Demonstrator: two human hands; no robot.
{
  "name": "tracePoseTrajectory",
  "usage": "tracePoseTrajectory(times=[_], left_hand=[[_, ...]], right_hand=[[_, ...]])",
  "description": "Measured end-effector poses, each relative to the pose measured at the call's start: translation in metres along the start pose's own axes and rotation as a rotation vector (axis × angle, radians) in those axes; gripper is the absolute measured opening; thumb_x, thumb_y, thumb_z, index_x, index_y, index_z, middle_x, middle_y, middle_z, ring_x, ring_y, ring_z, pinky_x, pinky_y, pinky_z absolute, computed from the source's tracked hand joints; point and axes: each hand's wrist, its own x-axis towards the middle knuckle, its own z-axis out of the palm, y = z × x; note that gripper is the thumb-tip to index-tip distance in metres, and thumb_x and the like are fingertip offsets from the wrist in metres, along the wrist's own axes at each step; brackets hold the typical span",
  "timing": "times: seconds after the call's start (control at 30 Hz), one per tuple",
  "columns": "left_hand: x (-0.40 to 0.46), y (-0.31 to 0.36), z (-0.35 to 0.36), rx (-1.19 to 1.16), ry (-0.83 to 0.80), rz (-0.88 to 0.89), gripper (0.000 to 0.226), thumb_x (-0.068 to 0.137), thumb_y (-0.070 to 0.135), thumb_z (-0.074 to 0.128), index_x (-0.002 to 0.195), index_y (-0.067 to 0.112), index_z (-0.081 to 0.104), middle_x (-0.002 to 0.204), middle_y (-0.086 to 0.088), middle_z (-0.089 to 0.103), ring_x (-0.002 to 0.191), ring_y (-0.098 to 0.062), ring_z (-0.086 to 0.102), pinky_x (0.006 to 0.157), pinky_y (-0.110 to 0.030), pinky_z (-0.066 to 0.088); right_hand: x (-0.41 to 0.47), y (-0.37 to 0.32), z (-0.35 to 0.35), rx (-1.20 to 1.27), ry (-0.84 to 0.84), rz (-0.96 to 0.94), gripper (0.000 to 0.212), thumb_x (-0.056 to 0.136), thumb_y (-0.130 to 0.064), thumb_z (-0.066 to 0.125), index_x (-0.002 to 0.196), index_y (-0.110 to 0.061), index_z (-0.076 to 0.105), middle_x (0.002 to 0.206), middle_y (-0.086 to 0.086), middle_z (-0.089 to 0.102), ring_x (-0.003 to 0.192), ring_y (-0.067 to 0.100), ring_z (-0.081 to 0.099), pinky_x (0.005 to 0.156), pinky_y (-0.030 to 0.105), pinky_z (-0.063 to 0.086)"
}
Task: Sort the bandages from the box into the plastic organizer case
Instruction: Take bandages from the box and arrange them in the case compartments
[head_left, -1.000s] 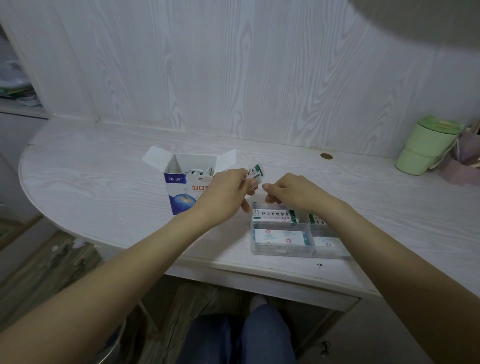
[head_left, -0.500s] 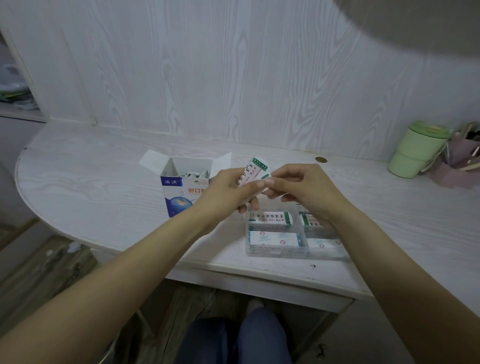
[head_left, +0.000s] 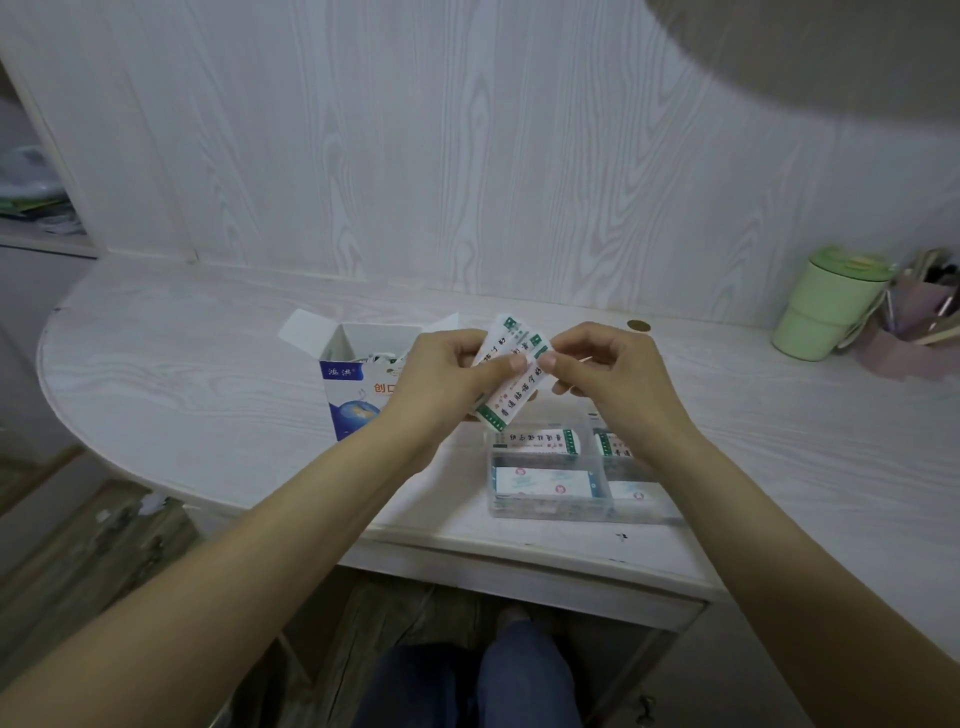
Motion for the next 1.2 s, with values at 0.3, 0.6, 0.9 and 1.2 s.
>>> tracePoseTrajectory(times=[0.3,0.6,0.9,1.2], left_hand=[[0.002,0.002,0.002,-0.001,-0.016,-0.031,0.014,0.092,0.013,0.059,0.101,0.014,0.07,0.082,-0.001,0.075,0.075,-0.014,0.071,0.067,-0.029,0.059],[0.002,0.002,0.005,-0.055,-0.004,-0.068,0.015,0.09,0.016,0.061,0.103,0.013,0.068,0.092,-0.009,0.073,0.081,-0.019,0.069,0.076,-0.037,0.058],[0.003,0.001,0.002,0.012,0.059,-0.062,0.021,0.101,0.015,0.042,0.086,0.019,0.056,0.081,0.003,0.069,0.065,-0.007,0.066,0.061,-0.023,0.057],[0.008,-0.004,0.005,0.209,0.014,0.02,0.019,0.093,0.02,0.058,0.111,0.013,0.062,0.092,0.0,0.069,0.066,-0.001,0.057,0.052,-0.013,0.043]], right_hand=[[-0.002,-0.003,-0.002,0.09,0.074,0.052,0.01,0.086,-0.007,0.067,0.082,-0.001,0.06,0.072,0.007,0.071,0.058,0.004,0.062,0.053,0.015,0.045],[-0.005,-0.005,0.0,0.168,0.077,0.039,0.016,0.084,-0.001,0.067,0.087,-0.017,0.067,0.073,0.007,0.069,0.06,0.005,0.064,0.059,0.015,0.052],[0.001,0.001,-0.007,0.183,0.112,0.125,0.012,0.089,-0.003,0.062,0.094,-0.012,0.069,0.081,0.004,0.07,0.057,0.003,0.057,0.063,0.016,0.053],[0.002,0.007,-0.003,0.171,0.091,0.084,0.028,0.091,-0.001,0.057,0.117,-0.008,0.065,0.082,0.007,0.065,0.059,0.0,0.059,0.065,0.014,0.053]])
